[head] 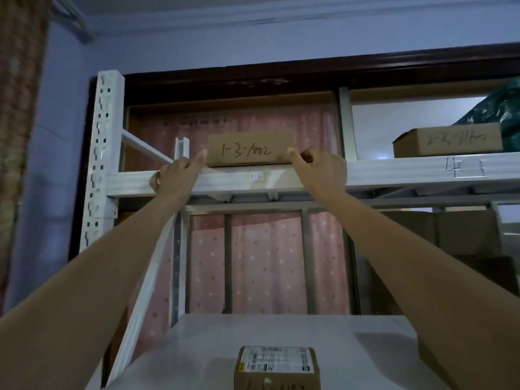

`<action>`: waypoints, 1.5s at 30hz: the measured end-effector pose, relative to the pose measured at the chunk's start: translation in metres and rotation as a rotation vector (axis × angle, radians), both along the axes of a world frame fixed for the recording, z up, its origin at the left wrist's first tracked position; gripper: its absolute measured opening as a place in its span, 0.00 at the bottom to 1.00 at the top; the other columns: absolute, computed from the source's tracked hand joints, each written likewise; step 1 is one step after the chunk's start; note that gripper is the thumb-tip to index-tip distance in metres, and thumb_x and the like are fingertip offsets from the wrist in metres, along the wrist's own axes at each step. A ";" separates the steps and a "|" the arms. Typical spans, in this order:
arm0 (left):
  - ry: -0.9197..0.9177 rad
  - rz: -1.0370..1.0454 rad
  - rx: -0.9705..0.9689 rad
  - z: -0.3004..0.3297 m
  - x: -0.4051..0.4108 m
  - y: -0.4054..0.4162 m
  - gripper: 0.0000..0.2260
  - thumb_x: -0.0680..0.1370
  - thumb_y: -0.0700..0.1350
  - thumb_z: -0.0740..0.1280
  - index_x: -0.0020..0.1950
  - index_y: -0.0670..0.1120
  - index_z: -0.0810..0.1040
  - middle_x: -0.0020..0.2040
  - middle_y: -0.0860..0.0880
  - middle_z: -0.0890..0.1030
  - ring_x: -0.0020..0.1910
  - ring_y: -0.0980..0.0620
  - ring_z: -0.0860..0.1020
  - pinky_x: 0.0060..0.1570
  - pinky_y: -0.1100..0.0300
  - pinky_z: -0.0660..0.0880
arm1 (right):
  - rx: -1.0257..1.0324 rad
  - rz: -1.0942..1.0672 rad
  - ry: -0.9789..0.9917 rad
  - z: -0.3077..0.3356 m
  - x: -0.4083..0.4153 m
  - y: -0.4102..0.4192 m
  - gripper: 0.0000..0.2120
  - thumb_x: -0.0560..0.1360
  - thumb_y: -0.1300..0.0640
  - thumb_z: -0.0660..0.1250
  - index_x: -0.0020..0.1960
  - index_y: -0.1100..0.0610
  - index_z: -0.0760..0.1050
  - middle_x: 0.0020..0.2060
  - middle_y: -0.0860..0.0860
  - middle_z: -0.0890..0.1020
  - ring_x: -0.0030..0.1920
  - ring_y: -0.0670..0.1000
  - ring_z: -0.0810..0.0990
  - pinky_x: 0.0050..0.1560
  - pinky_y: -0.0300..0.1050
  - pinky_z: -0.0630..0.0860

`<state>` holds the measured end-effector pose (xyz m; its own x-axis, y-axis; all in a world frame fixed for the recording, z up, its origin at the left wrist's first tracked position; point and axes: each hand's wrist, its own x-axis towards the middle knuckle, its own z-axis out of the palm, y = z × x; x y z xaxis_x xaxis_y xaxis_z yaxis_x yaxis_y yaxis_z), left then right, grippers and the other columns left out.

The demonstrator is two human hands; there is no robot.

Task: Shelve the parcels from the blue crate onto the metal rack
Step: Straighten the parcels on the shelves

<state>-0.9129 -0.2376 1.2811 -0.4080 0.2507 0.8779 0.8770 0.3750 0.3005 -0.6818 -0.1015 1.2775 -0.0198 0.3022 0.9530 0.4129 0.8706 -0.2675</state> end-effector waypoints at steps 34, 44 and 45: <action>-0.191 -0.159 0.224 0.003 0.010 0.003 0.17 0.75 0.61 0.60 0.45 0.49 0.76 0.53 0.46 0.77 0.66 0.43 0.66 0.67 0.44 0.55 | -0.118 -0.071 0.087 0.004 -0.005 -0.015 0.15 0.75 0.43 0.67 0.49 0.54 0.80 0.44 0.51 0.85 0.47 0.52 0.81 0.57 0.52 0.76; -0.168 -0.159 0.231 0.000 0.014 -0.001 0.17 0.75 0.60 0.61 0.48 0.47 0.78 0.55 0.46 0.76 0.66 0.44 0.66 0.68 0.44 0.55 | -0.124 -0.063 0.062 0.005 -0.004 -0.010 0.13 0.75 0.43 0.67 0.48 0.52 0.79 0.44 0.50 0.84 0.47 0.50 0.80 0.56 0.49 0.77; -0.161 -0.160 0.234 0.000 0.012 0.001 0.18 0.75 0.60 0.61 0.49 0.47 0.77 0.55 0.46 0.76 0.66 0.44 0.66 0.68 0.44 0.55 | -0.121 -0.063 0.054 0.005 -0.004 -0.010 0.12 0.75 0.43 0.67 0.47 0.52 0.78 0.44 0.49 0.83 0.47 0.50 0.79 0.56 0.49 0.77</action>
